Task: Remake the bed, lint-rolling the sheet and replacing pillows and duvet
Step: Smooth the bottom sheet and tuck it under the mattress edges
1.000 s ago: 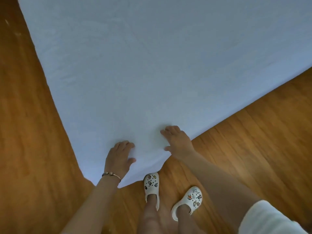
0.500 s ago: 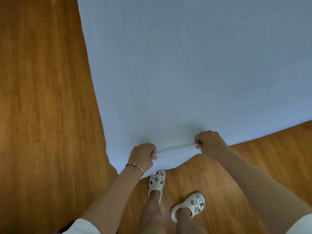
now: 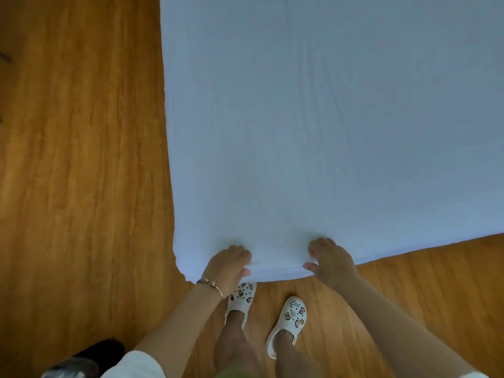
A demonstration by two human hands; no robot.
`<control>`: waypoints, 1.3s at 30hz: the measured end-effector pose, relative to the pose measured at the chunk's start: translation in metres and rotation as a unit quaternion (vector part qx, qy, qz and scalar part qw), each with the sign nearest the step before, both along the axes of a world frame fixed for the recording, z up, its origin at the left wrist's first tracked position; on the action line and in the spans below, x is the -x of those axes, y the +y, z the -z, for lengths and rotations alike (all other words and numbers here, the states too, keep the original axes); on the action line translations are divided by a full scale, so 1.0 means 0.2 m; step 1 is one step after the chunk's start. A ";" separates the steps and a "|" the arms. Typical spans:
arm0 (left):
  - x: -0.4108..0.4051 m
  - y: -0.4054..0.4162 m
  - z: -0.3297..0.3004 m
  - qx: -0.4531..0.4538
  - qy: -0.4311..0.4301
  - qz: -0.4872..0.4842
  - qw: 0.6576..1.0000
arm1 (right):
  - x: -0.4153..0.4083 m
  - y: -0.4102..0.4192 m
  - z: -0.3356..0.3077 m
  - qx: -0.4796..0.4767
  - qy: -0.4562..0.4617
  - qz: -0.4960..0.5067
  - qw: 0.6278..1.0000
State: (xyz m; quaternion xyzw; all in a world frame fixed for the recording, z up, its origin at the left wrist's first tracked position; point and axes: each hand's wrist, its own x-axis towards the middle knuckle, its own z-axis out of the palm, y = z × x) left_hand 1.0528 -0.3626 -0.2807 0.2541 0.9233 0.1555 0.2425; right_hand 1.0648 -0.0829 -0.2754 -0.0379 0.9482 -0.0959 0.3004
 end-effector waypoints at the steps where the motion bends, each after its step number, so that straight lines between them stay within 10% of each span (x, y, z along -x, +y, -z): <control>1: 0.00 -0.01 0.00 0.022 0.007 0.022 0.999 | -0.01 0.00 0.00 0.010 0.015 0.003 1.000; 16: -0.10 0.94 0.04 -0.056 0.090 -0.027 0.994 | -0.08 0.83 -0.02 -0.098 0.113 0.011 0.989; 26: 0.08 1.38 0.09 -0.015 0.152 -0.032 0.988 | 0.06 1.12 0.08 0.024 0.182 -0.044 0.982; 39: -0.12 1.54 0.02 0.065 -0.002 -0.206 0.976 | 0.01 1.22 0.10 0.132 0.061 -0.067 0.987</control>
